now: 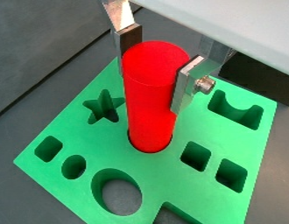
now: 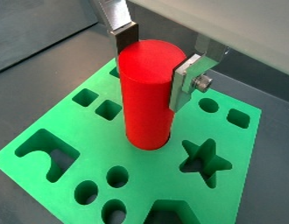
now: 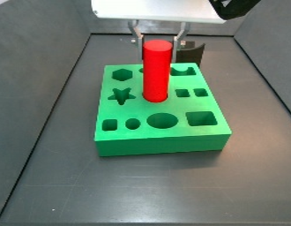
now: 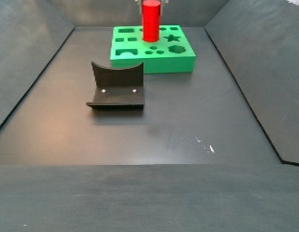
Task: Insert the round object.
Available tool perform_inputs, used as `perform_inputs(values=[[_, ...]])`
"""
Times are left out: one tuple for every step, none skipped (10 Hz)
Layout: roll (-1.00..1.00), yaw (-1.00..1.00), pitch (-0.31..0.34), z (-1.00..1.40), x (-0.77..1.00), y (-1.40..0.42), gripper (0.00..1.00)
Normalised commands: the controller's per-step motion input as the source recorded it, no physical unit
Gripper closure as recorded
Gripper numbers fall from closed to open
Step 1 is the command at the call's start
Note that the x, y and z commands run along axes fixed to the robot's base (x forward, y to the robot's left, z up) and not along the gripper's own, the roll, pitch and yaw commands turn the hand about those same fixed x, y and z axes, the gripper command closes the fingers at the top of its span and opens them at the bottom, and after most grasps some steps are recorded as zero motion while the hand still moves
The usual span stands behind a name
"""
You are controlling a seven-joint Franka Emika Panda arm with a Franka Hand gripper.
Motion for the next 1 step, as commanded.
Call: perform_inputs(values=[[0.00, 0.00, 0.000, 0.00, 0.00, 0.00, 1.00]])
